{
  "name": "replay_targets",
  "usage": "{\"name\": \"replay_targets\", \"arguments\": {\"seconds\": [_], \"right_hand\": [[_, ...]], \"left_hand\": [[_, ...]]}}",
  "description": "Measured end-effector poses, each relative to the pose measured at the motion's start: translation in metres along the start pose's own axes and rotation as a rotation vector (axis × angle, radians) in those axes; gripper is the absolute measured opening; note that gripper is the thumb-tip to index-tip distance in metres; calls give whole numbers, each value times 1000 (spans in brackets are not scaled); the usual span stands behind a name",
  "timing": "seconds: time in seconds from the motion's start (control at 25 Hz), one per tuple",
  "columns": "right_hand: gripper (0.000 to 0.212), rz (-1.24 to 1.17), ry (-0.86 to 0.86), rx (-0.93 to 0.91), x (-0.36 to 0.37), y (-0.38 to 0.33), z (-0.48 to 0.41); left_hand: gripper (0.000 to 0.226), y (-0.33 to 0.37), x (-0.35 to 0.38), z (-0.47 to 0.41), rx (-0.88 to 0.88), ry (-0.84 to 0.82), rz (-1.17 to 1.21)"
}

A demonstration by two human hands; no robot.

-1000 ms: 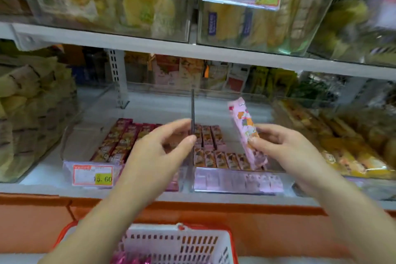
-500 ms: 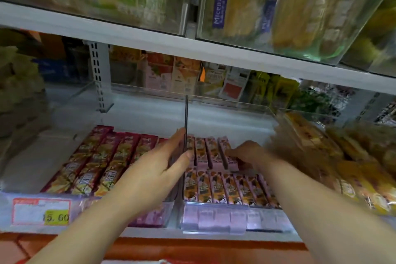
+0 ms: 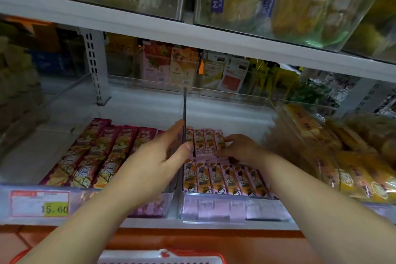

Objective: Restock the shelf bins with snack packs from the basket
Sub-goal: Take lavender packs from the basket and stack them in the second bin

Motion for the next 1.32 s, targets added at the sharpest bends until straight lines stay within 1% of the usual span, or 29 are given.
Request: {"name": "replay_targets", "arguments": {"seconds": [0.16, 0.28, 0.32, 0.36, 0.4, 0.44, 0.52, 0.56, 0.6, 0.64, 0.68, 0.72, 0.76, 0.84, 0.88, 0.92, 0.96, 1.0, 1.08, 1.16, 1.24, 1.32], "right_hand": [[64, 33, -32, -15, 2, 3, -3], [59, 70, -24, 27, -7, 2, 3], [58, 96, 22, 23, -14, -2, 9], [55, 89, 110, -5, -23, -8, 18], [49, 26, 221, -45, -32, -16, 32], [39, -93, 326, -103, -38, -23, 52], [25, -378, 496, -357, -39, -38, 113], [24, -467, 513, -502, -32, -42, 147], [24, -500, 496, -632, -17, -43, 179], [25, -482, 440, -712, 8, -37, 201], [25, -431, 345, -720, 41, -28, 217], [26, -348, 226, -669, 78, -15, 226], [27, -240, 69, -574, 120, 2, 227], [29, -28, -350, -293, 207, 47, 228], [30, 78, -531, -185, 244, 69, 231], [31, 181, -649, -130, 274, 85, 237], [32, 265, -729, -107, 297, 95, 244], [35, 324, -790, -95, 317, 100, 254], [43, 371, -837, -33, 348, 105, 270], [41, 389, -759, -7, 364, 104, 277], [47, 369, -667, -17, 362, 103, 276], [57, 179, -632, 28, 343, 98, 266]], "left_hand": [[59, 0, 0, 0, 17, 4, 8], [60, 3, -2, 0, 17, 20, -7], [59, 5, -3, 0, 13, 43, -14], [57, 8, -6, 2, 14, 82, -14], [55, 13, -12, 5, 24, 145, -2], [53, 18, -20, 12, 43, 234, 20], [47, 27, -35, 43, 109, 412, 57], [41, 28, -37, 65, 144, 479, 65], [37, 26, -35, 92, 159, 525, 73], [34, 17, -26, 120, 133, 542, 80], [31, 3, -12, 152, 58, 526, 87], [30, -17, 6, 181, -48, 485, 86], [28, -37, 27, 208, -175, 397, 78], [28, -82, 75, 261, -469, 99, 60], [30, -99, 96, 288, -601, -54, 94], [31, -112, 112, 311, -714, -168, 155], [32, -120, 121, 330, -804, -252, 195], [32, -125, 125, 343, -856, -318, 191], [34, -130, 126, 352, -867, -401, 120], [37, -133, 126, 352, -856, -422, 106], [39, -132, 125, 350, -855, -448, 106], [39, -129, 124, 346, -870, -474, 136]]}}
Point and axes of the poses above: each hand's wrist, its own z-axis away from the middle knuckle, its own x-axis out of the palm, y = z × x, the point moved 5 cm from there along -z, towards the middle knuckle, and after that the axes turned 5 degrees about x, right-handed, at the moved point
